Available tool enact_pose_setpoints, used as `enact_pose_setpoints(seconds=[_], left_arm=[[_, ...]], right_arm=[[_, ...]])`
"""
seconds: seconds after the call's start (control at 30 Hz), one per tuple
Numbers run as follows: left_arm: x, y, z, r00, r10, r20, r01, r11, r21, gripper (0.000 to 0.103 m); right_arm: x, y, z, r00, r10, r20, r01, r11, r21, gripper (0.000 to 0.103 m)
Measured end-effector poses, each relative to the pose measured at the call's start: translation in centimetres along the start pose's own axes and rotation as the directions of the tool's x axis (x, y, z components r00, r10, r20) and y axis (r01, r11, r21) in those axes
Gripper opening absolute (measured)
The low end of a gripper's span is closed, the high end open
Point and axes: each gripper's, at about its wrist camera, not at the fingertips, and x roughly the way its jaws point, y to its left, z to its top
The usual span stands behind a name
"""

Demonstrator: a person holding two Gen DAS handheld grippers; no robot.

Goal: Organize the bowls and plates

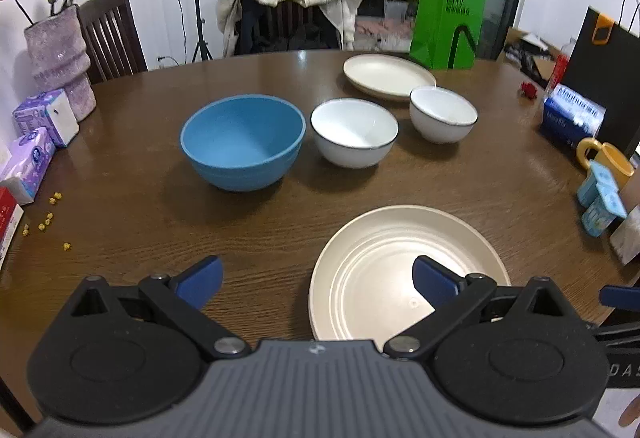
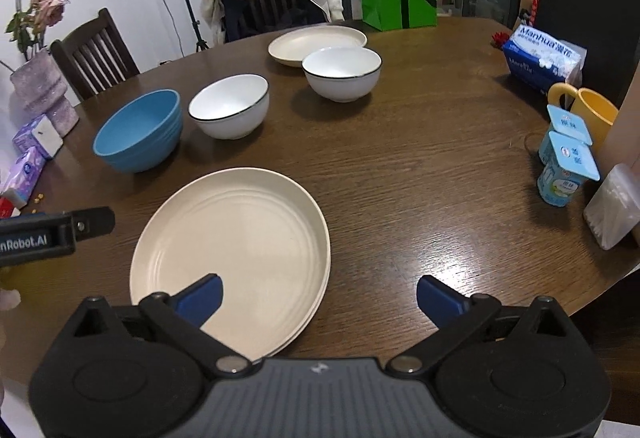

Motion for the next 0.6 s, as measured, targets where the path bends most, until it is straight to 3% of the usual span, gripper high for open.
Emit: enact_pose_setpoints(seconds=[0.27, 0.6], left_arm=[[-4.1, -0.3, -0.6, 0.997, -0.004, 0.081, 0.003, 1.000, 0.014, 0.103], [-7.0, -0.4, -2.0, 0.995, -0.015, 0.099, 0.015, 1.000, -0.001, 0.103]], right_arm=[[-3.5, 0.3, -0.5, 0.997, 0.013, 0.076, -0.013, 1.000, -0.009, 0.103], [-7.0, 0.1, -1.5, 0.989, 0.054, 0.140, -0.052, 0.999, -0.014, 0.103]])
